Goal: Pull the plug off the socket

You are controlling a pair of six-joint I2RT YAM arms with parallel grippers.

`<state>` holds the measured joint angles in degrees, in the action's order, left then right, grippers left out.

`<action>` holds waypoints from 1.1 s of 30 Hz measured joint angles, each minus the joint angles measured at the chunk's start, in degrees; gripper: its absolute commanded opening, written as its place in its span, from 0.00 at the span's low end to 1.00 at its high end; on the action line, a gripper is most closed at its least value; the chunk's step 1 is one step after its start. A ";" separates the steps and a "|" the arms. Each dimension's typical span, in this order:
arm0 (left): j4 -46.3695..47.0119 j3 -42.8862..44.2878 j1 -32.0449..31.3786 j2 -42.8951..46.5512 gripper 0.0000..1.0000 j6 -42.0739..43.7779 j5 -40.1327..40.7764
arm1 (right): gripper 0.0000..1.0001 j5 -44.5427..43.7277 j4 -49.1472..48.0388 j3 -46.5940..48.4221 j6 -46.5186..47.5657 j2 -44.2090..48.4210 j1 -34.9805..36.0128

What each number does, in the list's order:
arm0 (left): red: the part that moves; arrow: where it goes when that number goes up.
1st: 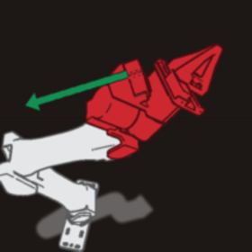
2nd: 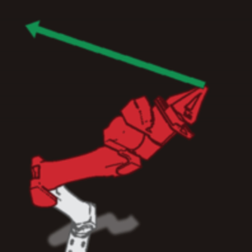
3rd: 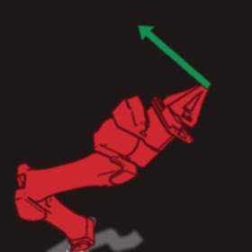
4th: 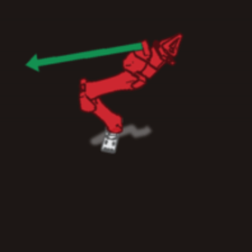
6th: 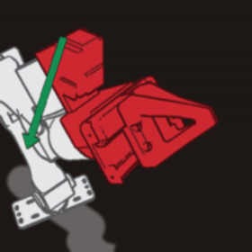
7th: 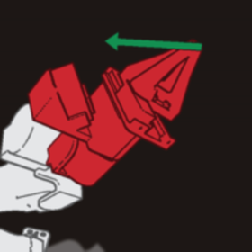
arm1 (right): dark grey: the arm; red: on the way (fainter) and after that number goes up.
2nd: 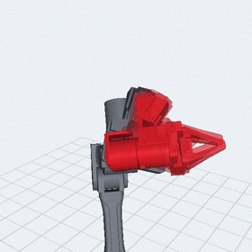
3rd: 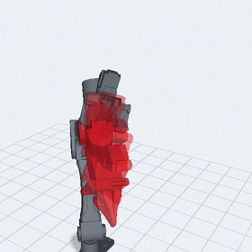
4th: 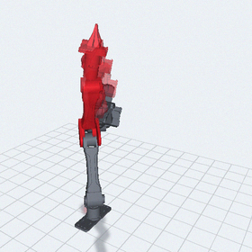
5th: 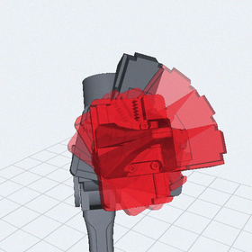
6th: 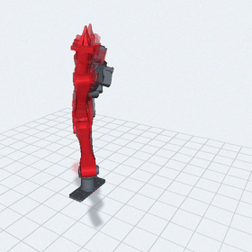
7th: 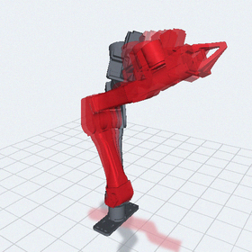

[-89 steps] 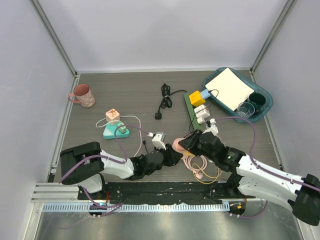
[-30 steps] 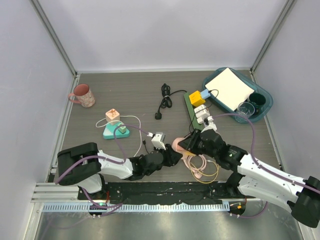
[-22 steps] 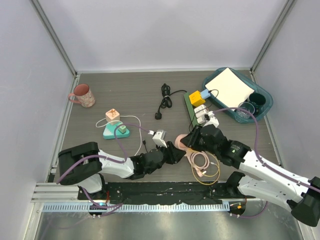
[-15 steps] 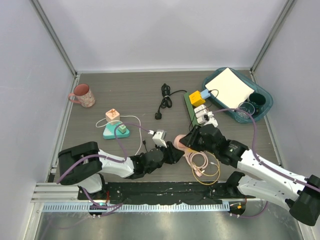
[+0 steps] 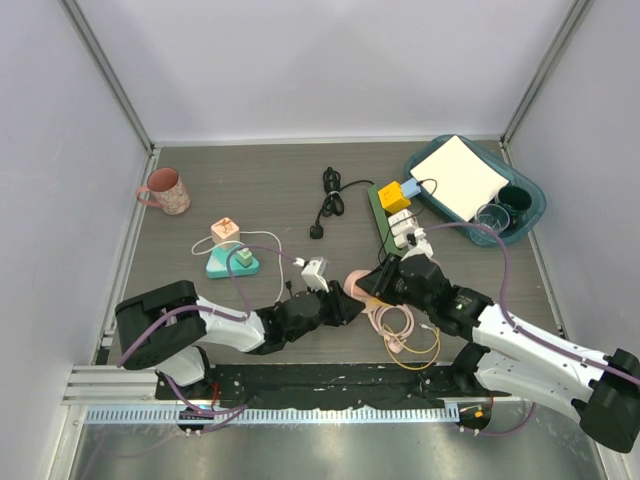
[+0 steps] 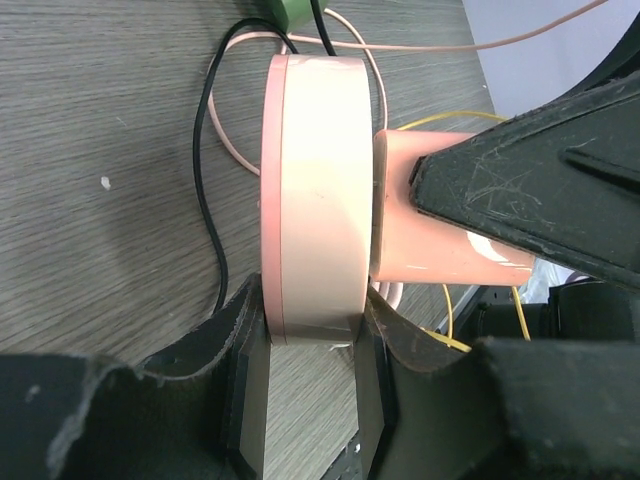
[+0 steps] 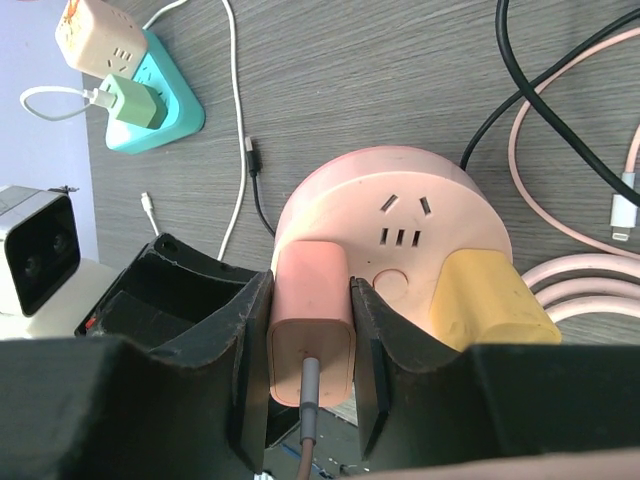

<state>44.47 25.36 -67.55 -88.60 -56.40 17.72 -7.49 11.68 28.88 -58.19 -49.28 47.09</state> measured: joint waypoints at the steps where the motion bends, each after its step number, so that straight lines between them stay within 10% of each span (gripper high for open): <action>1: 0.11 0.00 0.07 -0.13 0.00 -0.17 -0.07 | 0.01 -0.17 0.20 0.17 0.37 0.00 0.00; 19: -6.49 -1.51 2.58 1.57 0.00 -2.91 4.55 | 0.01 1.77 2.23 7.41 1.18 1.03 -0.20; 33: -27.21 -2.25 3.08 22.77 0.00 5.51 8.20 | 0.01 -16.48 15.52 27.93 12.92 -0.04 -0.48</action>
<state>17.26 23.11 -64.47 -65.82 -50.89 25.91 -23.97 27.20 56.82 -45.28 -49.32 46.61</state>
